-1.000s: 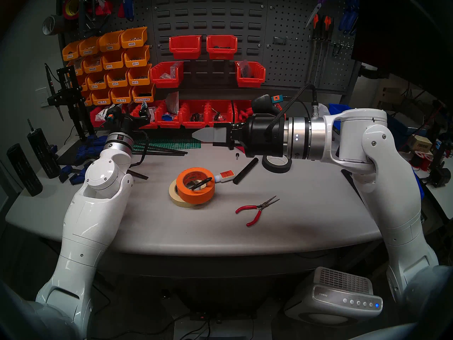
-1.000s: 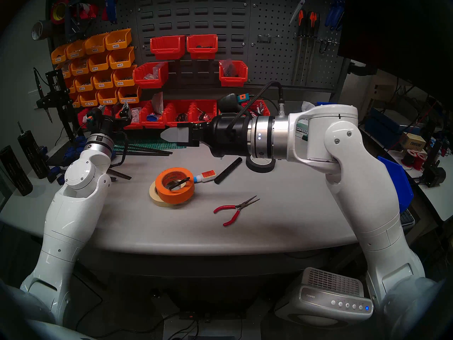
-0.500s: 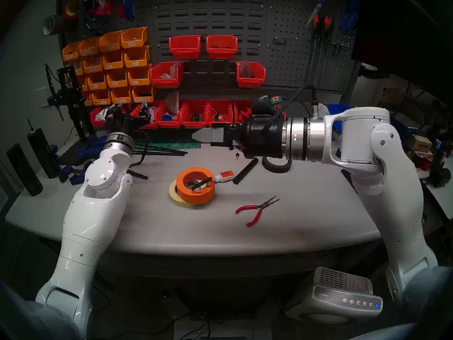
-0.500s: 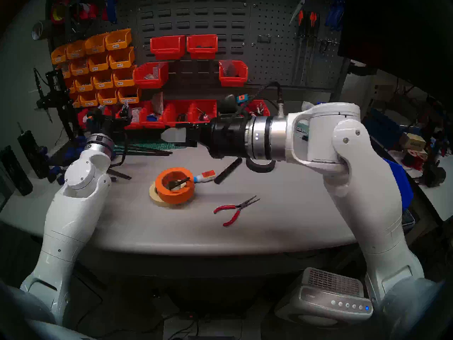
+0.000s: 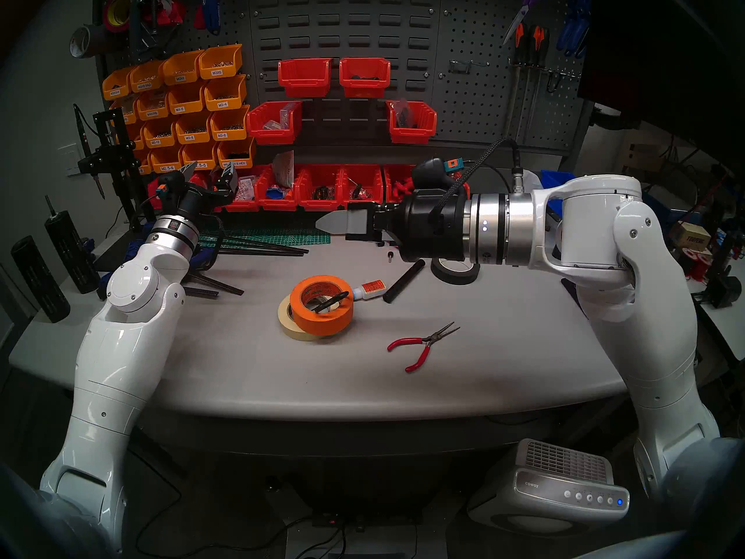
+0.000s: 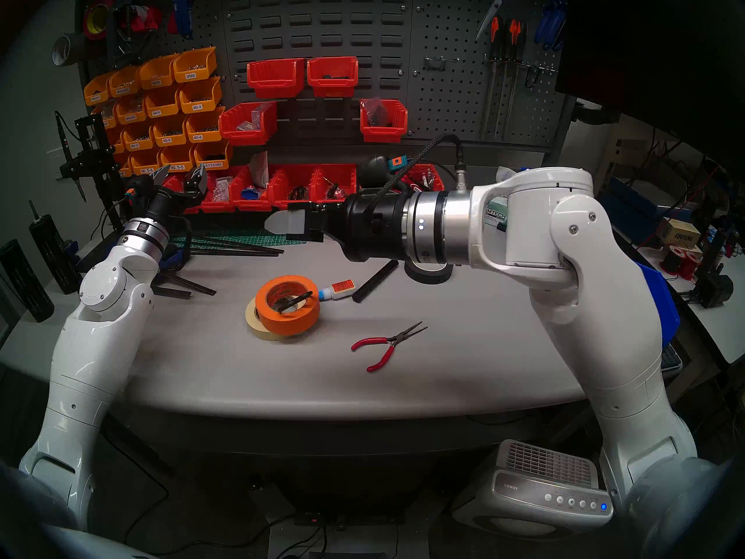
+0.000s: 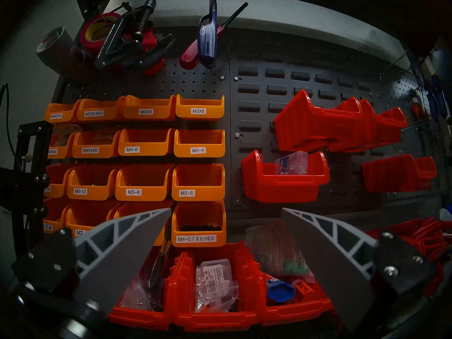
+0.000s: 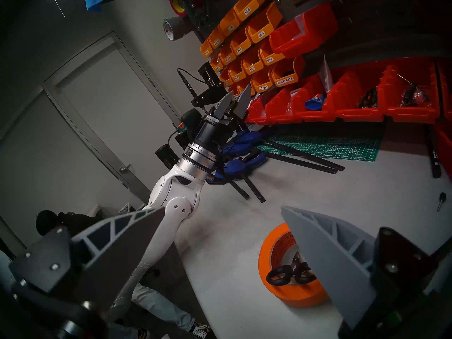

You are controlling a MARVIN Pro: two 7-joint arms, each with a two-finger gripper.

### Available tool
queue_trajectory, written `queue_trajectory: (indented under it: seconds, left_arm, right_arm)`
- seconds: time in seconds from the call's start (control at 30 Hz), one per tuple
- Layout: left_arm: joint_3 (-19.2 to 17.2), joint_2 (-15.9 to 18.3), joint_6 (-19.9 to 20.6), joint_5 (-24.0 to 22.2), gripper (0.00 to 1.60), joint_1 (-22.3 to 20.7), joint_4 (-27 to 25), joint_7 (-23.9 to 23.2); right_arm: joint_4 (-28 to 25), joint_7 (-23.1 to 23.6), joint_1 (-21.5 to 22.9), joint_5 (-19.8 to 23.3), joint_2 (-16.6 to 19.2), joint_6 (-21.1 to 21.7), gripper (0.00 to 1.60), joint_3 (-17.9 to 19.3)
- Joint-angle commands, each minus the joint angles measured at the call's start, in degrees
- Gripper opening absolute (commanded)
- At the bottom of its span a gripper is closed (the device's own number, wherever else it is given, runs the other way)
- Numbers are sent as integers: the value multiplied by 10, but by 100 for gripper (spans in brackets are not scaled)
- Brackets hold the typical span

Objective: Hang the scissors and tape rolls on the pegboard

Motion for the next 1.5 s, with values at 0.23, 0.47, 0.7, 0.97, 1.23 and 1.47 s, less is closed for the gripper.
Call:
queue_trajectory:
  seconds: [0.23,0.47,0.7,0.97,1.23,1.47]
  left_arm:
    - [-47,35,-23,-18,160,24,-33,-58]
    - [-50,34,-23,-19,160,26,-34,-61]
    - [-51,34,-22,-19,160,26,-34,-62]
    - [-52,33,-22,-19,160,26,-34,-64]
    - [-52,33,-22,-19,160,26,-34,-64]
    - [-52,33,-22,-19,160,26,-34,-64]
  right_arm:
    - [-11,-13,12,20,-4,-3,160,10]
    - [-11,-19,13,25,-5,-2,160,10]
    - [-12,-22,14,28,-5,-2,160,10]
    - [-12,-23,14,30,-4,-2,160,10]
    - [-12,-24,14,31,-4,-2,160,10]
    - [-12,-25,14,32,-5,-2,160,10]
